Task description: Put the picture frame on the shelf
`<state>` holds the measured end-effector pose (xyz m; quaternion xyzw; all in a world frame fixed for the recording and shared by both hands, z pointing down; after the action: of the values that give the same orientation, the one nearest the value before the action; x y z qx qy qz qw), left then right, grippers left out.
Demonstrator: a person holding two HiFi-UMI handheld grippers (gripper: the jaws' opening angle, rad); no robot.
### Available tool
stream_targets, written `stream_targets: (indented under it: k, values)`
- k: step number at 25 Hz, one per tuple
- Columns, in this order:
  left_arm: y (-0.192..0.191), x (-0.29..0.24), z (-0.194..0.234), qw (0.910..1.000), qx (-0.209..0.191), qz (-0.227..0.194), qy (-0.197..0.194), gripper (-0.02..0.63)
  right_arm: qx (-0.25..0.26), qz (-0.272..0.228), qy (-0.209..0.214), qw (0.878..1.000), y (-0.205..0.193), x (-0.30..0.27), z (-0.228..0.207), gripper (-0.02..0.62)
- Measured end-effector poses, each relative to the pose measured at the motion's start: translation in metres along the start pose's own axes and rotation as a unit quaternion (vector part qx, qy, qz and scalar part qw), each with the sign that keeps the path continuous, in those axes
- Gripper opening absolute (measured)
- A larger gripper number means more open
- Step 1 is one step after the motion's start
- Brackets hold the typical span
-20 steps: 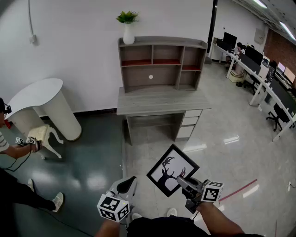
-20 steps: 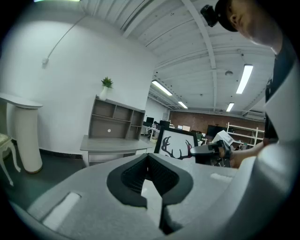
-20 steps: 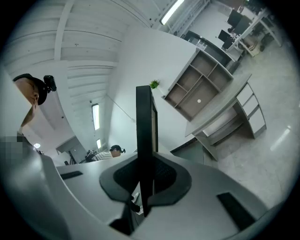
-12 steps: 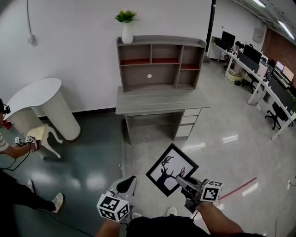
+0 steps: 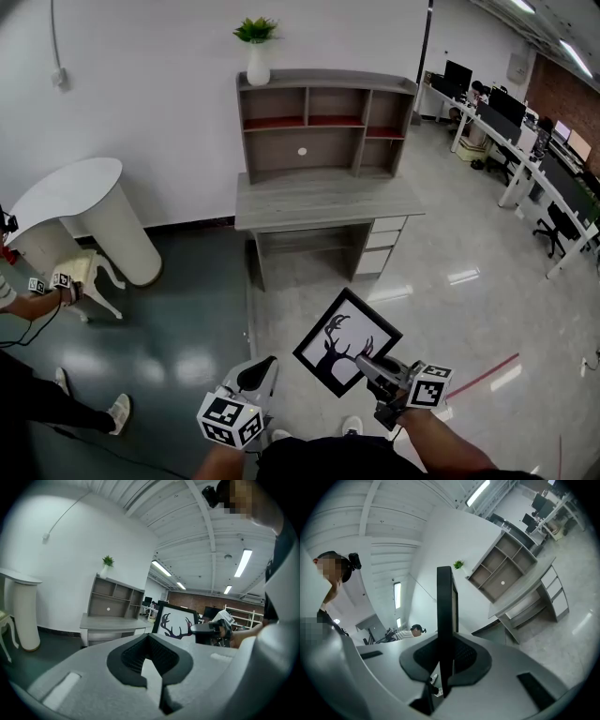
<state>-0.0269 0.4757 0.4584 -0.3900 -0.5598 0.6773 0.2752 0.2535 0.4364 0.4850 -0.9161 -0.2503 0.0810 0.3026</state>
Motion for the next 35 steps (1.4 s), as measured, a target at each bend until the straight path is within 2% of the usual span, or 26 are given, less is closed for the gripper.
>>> stream_targets:
  k: [12, 17, 26, 35]
  values:
    - [-0.011, 0.029, 0.052, 0.9999, -0.006, 0.006, -0.013, 0.009, -0.026, -0.007, -0.021, 0.999, -0.035, -0.043, 0.011, 0.051]
    - [-0.012, 0.036, 0.064, 0.9998, -0.002, 0.000, -0.018, 0.009, -0.020, -0.001, -0.026, 0.999, -0.038, -0.058, 0.017, 0.051]
    - [-0.020, 0.033, 0.084, 0.9999, 0.013, 0.004, -0.003, 0.009, -0.007, 0.006, -0.020, 1.000, -0.018, -0.089, 0.009, 0.051]
    - [-0.006, -0.015, 0.112, 0.9998, 0.004, 0.020, 0.007, 0.009, -0.022, 0.006, -0.008, 1.000, 0.022, -0.124, -0.038, 0.051]
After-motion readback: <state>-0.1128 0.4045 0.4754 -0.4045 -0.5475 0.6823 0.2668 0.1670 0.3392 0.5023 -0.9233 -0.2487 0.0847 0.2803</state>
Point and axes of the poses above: the fingertips, and each gripper's own axes: x backward along the fingers, z to its left, y out of its top, the point moved 8 cm from there along x, backward along the fingers, and after that the axes turned 8 degrees about -x, right-handed, at the moved point
